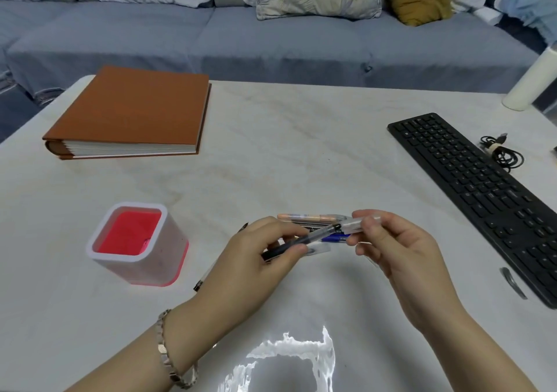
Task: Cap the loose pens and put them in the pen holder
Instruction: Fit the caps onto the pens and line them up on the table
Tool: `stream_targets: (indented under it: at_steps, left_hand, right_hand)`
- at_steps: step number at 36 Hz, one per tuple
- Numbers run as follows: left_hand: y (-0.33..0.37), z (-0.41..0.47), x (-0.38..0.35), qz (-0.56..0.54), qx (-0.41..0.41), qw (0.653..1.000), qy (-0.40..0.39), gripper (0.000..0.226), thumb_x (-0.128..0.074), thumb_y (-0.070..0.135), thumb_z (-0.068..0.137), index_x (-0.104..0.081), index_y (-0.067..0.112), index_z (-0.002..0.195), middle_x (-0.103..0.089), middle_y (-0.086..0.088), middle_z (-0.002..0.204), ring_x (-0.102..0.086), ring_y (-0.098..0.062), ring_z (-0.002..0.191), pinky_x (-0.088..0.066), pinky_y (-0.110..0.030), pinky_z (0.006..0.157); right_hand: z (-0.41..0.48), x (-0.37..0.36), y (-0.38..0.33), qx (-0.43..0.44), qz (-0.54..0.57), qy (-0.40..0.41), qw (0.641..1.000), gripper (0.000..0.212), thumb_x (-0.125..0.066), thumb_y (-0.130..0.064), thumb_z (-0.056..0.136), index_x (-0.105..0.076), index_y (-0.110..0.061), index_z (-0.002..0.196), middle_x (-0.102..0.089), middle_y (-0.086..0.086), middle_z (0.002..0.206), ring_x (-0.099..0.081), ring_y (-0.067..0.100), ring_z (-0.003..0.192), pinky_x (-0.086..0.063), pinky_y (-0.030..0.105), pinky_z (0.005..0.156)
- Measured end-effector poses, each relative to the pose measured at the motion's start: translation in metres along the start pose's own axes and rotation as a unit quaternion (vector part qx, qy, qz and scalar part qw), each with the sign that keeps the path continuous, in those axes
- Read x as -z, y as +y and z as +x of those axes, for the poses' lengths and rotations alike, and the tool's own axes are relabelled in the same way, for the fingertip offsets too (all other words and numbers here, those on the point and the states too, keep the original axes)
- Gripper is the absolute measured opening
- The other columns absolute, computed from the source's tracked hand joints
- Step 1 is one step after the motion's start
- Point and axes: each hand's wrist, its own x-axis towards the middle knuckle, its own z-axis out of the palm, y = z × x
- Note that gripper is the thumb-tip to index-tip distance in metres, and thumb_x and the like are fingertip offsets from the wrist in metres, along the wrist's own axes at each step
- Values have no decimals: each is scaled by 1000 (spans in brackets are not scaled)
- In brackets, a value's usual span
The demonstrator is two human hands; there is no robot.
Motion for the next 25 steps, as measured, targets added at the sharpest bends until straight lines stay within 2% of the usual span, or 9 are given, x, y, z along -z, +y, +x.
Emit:
stream_targets:
  at_steps: [3, 5, 7, 12, 16, 19, 21, 23, 25]
  left_hand:
    - [1, -1, 0, 3, -21, 1000, -9, 14, -61, 30, 76, -68, 29, 88, -58, 30, 75, -53, 11, 79, -35, -1, 67]
    - [1, -1, 1, 14, -41, 999, -16, 18, -60, 33, 76, -68, 26, 91, -56, 34, 77, -51, 16, 80, -34, 1, 68]
    - [-2, -2, 1, 16, -48, 999, -16, 20, -57, 37, 75, -68, 27, 88, -56, 33, 75, -52, 13, 77, -34, 0, 67]
    - [-8, -7, -2, 15, -34, 999, -2, 21, -58, 40, 70, -66, 26, 84, -52, 13, 63, -51, 0, 67, -33, -5, 60]
    - [-6, -5, -5, -36, 17, 999, -7, 25, -62, 40, 64, -69, 22, 79, -57, 8, 69, -51, -2, 63, -34, -6, 58]
    - [-1, 0, -5, -103, 89, 990, -29, 5, -72, 20, 67, -71, 20, 63, -61, 17, 54, -49, 1, 52, -35, -8, 53]
    - [2, 2, -4, -175, 166, 968, -73, 20, -67, 4, 75, -68, 17, 60, -59, 12, 42, -43, 0, 38, -34, -11, 43]
    - [3, 3, -2, -212, 226, 942, -132, 25, -59, 2, 81, -63, 14, 59, -55, 8, 34, -36, -1, 31, -28, -11, 34]
    - [-2, 3, -1, -194, 235, 939, -160, 27, -60, 6, 82, -63, 17, 58, -56, 9, 36, -37, -1, 32, -29, -11, 35]
  right_hand:
    - [-2, -2, 0, -1, -5, -22, 1000, 20, -53, -8, 83, -69, -15, 74, -69, 0, 59, -61, 7, 58, -52, 12, 57]
    - [-4, -2, 1, -8, -1, -37, 999, 20, -53, -7, 81, -69, -15, 73, -68, 1, 58, -61, 7, 57, -52, 13, 57]
    - [-6, -3, 2, -11, 0, -47, 999, 19, -54, -5, 81, -69, -14, 74, -67, 3, 55, -61, 8, 54, -52, 13, 56]
    - [-11, -8, 10, 6, -29, -55, 998, 22, -52, 4, 82, -66, -10, 74, -65, 5, 49, -60, 9, 49, -51, 14, 53]
    - [-14, -10, 16, 24, -30, -48, 998, 20, -51, 3, 83, -65, -10, 76, -67, 7, 51, -60, 10, 50, -51, 15, 56]
    - [-14, -8, 17, 46, -26, -46, 998, 10, -58, -4, 80, -65, -10, 76, -68, 6, 52, -60, 10, 51, -51, 15, 57]
    - [-14, -6, 17, 59, -33, -50, 996, 2, -64, -9, 76, -64, -10, 77, -69, 5, 53, -60, 10, 51, -51, 14, 58]
    - [-12, -3, 18, 54, -45, -60, 996, 6, -60, -5, 78, -64, -10, 77, -69, 4, 52, -60, 10, 51, -50, 14, 58]
    - [-10, 1, 23, 17, -68, -77, 995, 18, -56, 5, 81, -64, -9, 76, -69, 5, 51, -60, 11, 50, -50, 14, 56]
